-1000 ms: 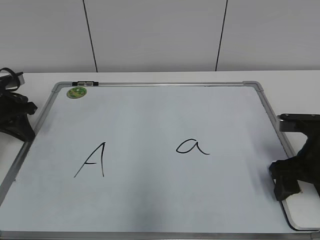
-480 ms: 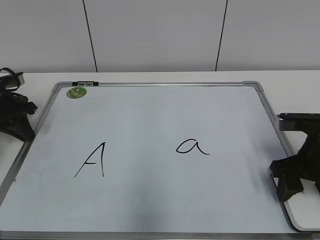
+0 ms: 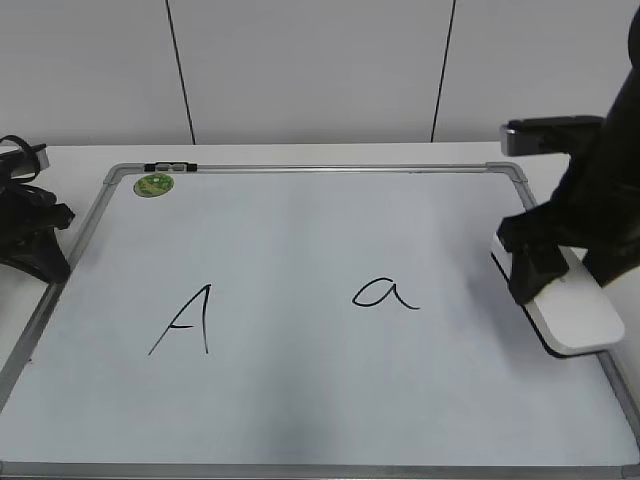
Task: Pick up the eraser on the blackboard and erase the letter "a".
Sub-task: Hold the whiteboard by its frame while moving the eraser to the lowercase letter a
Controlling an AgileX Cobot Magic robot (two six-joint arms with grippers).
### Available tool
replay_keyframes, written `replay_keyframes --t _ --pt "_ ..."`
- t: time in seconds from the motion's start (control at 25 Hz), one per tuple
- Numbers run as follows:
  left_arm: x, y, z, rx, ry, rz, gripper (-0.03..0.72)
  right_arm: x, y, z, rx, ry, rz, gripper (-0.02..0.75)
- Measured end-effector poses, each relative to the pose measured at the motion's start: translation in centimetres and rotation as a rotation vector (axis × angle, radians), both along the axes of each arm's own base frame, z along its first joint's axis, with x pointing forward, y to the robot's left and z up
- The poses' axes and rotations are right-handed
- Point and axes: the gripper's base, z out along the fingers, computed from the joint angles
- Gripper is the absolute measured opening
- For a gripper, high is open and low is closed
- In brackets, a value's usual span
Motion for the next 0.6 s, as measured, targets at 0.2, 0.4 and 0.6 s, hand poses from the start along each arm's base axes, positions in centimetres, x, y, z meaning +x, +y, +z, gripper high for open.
replay_keyframes --t 0.2,0.4,0.6 --pt "0.0 0.0 0.0 0.0 0.0 0.0 0.035 2.1 2.2 2.6 0.026 -0.08 0.052 0.527" --pt "0.0 0.0 0.0 0.0 0.0 0.0 0.035 5.0 3.6 0.8 0.028 -0.034 0.087 0.527" --pt "0.0 0.0 0.0 -0.001 0.002 -0.001 0.035 7.6 4.9 -1.6 0.024 0.008 0.12 0.527"
